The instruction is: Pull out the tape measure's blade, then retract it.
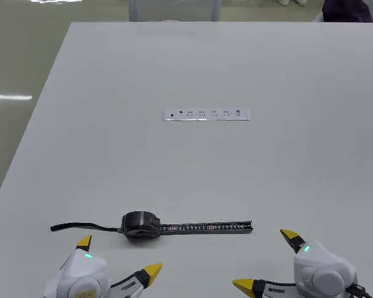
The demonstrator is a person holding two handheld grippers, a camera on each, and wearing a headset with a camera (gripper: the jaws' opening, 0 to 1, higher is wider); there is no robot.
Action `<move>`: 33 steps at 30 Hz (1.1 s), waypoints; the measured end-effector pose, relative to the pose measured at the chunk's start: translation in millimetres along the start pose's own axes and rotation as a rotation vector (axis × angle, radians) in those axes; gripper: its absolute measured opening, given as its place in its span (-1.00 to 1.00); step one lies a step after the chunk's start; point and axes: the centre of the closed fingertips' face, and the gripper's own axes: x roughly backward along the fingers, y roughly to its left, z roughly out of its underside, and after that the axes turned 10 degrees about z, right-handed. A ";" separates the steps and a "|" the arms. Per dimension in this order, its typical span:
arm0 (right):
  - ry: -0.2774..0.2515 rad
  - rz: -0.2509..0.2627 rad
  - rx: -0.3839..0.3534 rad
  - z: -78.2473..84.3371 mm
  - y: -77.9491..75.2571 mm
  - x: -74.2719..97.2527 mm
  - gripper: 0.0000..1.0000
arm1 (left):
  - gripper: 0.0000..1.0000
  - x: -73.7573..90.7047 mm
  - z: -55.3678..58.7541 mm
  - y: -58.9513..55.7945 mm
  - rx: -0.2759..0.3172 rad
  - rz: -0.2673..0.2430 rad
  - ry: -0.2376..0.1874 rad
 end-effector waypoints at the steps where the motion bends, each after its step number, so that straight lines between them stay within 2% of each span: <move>1: 0.000 0.000 0.000 0.0 -0.2 -0.1 0.95 | 0.98 -1.2 0.9 -0.4 0.006 0.000 0.001; 9: -0.005 -0.004 -0.002 -0.9 -3.3 -0.9 0.94 | 0.98 -7.8 0.6 -4.1 0.060 -0.029 -0.034; 12: -0.006 -0.007 -0.001 -0.8 -4.2 -0.7 0.93 | 0.98 -11.3 0.1 -5.3 0.063 -0.038 -0.041; 22: -0.017 -0.037 0.024 3.1 -7.2 -2.9 0.81 | 0.98 -22.3 1.0 -2.0 0.104 -0.077 -0.064; 31: -0.042 -0.087 0.062 -0.5 -15.1 -6.8 0.55 | 0.98 -30.6 3.9 4.6 0.132 -0.107 -0.085; 33: -0.058 -0.093 0.096 -2.5 -16.2 -8.1 0.50 | 0.98 -32.3 4.5 6.5 0.146 -0.116 -0.088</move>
